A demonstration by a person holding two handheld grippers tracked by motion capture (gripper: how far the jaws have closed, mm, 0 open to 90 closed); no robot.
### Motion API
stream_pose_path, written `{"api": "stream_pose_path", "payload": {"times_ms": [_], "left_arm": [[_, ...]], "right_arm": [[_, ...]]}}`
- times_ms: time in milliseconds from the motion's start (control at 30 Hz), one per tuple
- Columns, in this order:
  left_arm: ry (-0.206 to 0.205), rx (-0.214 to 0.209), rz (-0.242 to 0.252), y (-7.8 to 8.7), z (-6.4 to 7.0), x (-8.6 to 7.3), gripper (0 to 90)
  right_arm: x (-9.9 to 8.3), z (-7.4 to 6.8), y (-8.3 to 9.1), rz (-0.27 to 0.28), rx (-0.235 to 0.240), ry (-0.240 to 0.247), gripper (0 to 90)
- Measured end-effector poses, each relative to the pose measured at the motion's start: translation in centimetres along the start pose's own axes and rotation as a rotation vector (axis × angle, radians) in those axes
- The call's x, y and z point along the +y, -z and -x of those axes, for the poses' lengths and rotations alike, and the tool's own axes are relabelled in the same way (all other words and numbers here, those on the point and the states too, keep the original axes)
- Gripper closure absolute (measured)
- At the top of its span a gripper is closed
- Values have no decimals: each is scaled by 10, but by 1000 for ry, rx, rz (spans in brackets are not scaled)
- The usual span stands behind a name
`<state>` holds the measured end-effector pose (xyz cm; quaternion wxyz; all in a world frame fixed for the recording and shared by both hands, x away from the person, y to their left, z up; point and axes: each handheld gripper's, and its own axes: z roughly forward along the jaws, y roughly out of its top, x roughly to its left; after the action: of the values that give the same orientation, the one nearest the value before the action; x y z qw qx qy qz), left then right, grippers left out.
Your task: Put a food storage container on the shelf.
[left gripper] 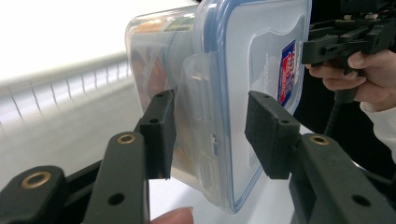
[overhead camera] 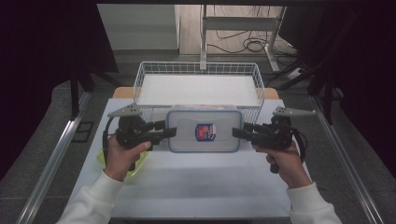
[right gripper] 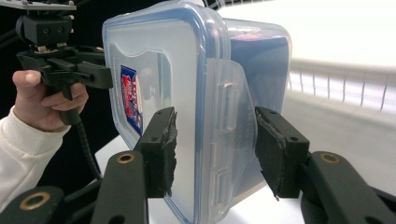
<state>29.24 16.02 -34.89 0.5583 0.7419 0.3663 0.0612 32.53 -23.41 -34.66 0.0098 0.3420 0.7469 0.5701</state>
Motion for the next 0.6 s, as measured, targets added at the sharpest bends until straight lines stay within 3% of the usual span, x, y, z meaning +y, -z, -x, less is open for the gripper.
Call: {"api": "stream_pose_path", "payload": {"times_ms": [67, 100, 233, 600], "left_arm": [[-5, 1, 5, 0, -3, 7, 538], [-9, -1, 11, 0, -6, 12, 538], [-15, -4, 20, -2, -20, 34, 538], [12, 8, -3, -13, -54, 71, 537]], "right_arm": [[5, 1, -1, 0, -1, 3, 502], [19, 3, -3, 6, -5, 17, 502], [42, 8, -9, 9, -16, 37, 501], [79, 37, -32, 2, -5, 5, 497]]}}
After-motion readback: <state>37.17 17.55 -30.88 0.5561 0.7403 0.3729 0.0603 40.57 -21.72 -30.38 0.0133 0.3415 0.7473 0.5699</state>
